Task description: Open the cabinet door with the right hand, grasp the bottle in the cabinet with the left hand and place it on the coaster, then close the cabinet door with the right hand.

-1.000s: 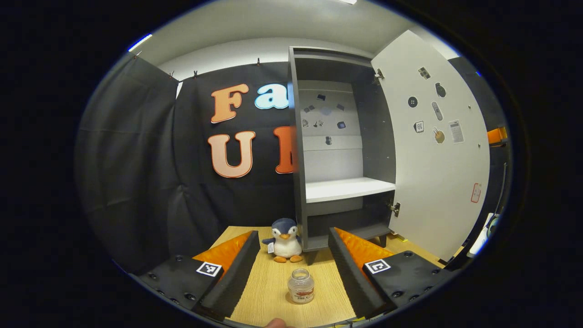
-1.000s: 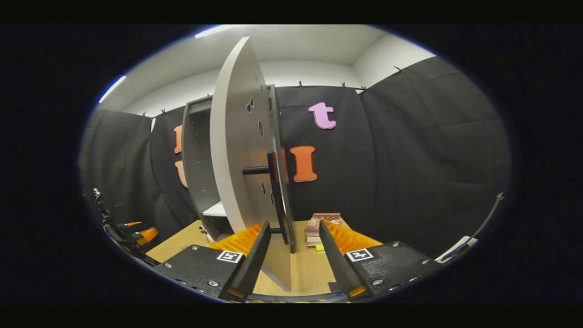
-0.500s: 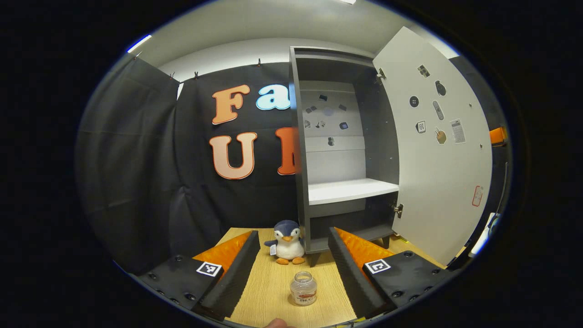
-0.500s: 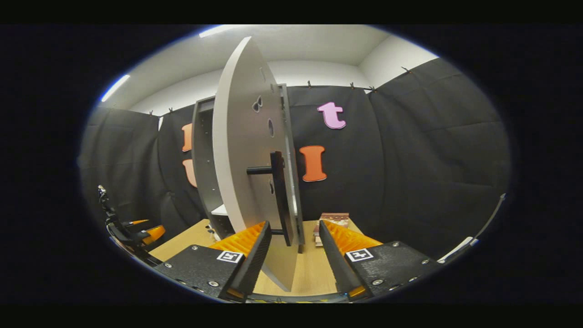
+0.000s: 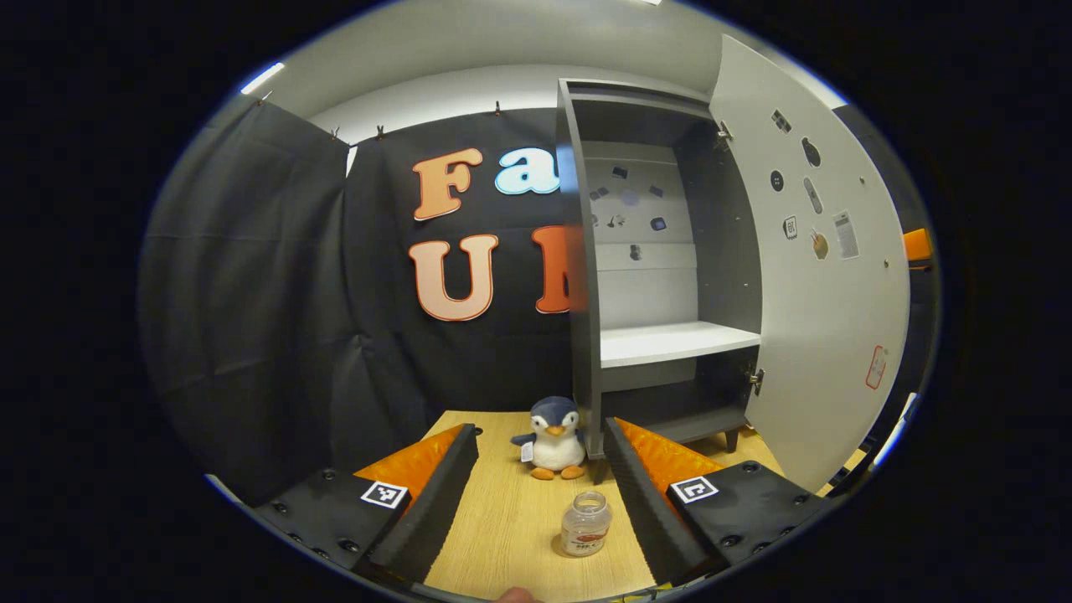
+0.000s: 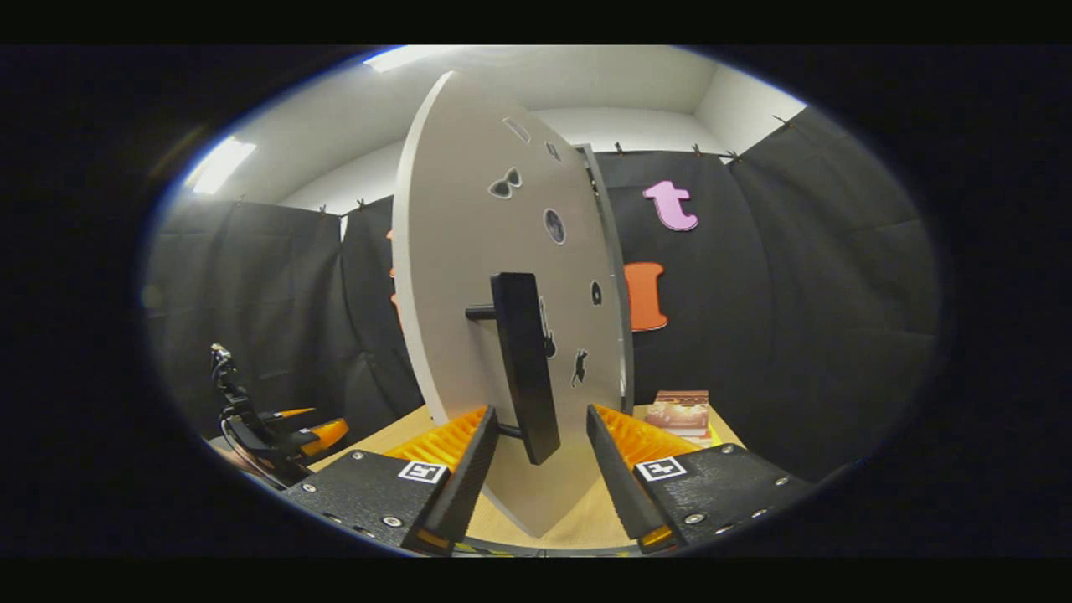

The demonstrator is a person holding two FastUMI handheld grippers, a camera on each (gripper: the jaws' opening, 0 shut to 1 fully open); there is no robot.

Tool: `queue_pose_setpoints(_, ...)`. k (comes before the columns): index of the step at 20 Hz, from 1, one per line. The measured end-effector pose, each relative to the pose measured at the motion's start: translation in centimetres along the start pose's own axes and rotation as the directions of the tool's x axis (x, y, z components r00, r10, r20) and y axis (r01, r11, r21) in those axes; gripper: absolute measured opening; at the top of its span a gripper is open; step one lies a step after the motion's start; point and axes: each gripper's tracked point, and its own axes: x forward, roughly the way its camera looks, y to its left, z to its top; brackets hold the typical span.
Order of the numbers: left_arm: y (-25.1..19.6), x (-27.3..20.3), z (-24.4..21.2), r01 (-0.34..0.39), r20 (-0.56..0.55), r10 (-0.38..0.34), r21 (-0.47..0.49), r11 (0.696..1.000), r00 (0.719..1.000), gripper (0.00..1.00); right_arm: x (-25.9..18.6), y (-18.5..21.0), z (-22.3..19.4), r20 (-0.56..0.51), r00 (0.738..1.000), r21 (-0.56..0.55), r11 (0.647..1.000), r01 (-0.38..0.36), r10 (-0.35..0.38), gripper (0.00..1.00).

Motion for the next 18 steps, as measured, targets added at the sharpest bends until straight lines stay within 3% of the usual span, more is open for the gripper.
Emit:
queue_pose_setpoints(1, 0.5, 0.1, -0.1, -0.012, -0.003, 0.012, -0.001, 1.0, 1.0, 0.98, 0.7, 0.5, 0.0, 0.0, 1.0, 0.004, 1.0, -0.013, 0.013, 0.68)
queue_pose_setpoints(5, 2.1, 0.1, -0.1, -0.044, -0.013, 0.044, -0.009, 0.999, 0.999, 0.98, 2.5, 2.4, -0.3, 0.004, 0.998, 0.027, 0.998, -0.056, 0.056, 0.76)
queue_pose_setpoints(6, 2.5, 0.1, 0.0, -0.051, -0.011, 0.05, -0.009, 0.999, 0.999, 0.98, 3.0, 2.9, -0.5, 0.006, 0.998, 0.029, 0.997, -0.069, 0.069, 0.72)
queue_pose_setpoints(8, 3.3, 0.2, 0.2, -0.058, -0.003, 0.058, -0.005, 0.998, 0.998, 0.98, 4.3, 4.5, -0.9, 0.015, 0.995, 0.035, 0.994, -0.099, 0.099, 0.75)
queue_pose_setpoints(9, 3.7, 0.2, 0.2, -0.065, -0.004, 0.065, 0.0, 0.998, 0.998, 0.98, 4.6, 4.7, -0.9, 0.013, 0.993, 0.04, 0.993, -0.115, 0.115, 0.82)
queue_pose_setpoints(11, 4.7, 0.4, 0.3, -0.079, -0.004, 0.079, -0.002, 0.997, 0.997, 0.98, 5.0, 5.0, -0.7, 0.016, 0.99, 0.041, 0.99, -0.138, 0.137, 0.77)
queue_pose_setpoints(12, 5.4, 0.4, 0.3, -0.089, -0.006, 0.089, -0.003, 0.996, 0.996, 0.98, 5.1, 5.3, -0.5, 0.028, 0.988, 0.038, 0.988, -0.152, 0.151, 0.89)
queue_pose_setpoints(13, 5.9, 0.5, 0.3, -0.097, -0.006, 0.097, -0.003, 0.995, 0.995, 0.98, 5.0, 5.2, -0.4, 0.029, 0.987, 0.038, 0.987, -0.158, 0.157, 0.92)
queue_pose_setpoints(14, 6.5, 0.5, 0.3, -0.106, -0.006, 0.106, -0.003, 0.994, 0.994, 0.98, 5.1, 5.0, -0.4, 0.024, 0.987, 0.037, 0.987, -0.157, 0.156, 0.88)
queue_pose_setpoints(16, 7.6, 0.6, 0.2, -0.122, -0.008, 0.122, -0.009, 0.992, 0.992, 0.98, 5.6, 4.8, -0.5, 0.011, 0.986, 0.048, 0.985, -0.164, 0.164, 0.89)
queue_pose_setpoints(18, 8.9, 0.9, 0.0, -0.134, -0.01, 0.134, -0.014, 0.991, 0.991, 0.98, 6.1, 5.3, -0.5, 0.008, 0.985, 0.047, 0.983, -0.175, 0.175, 0.96)
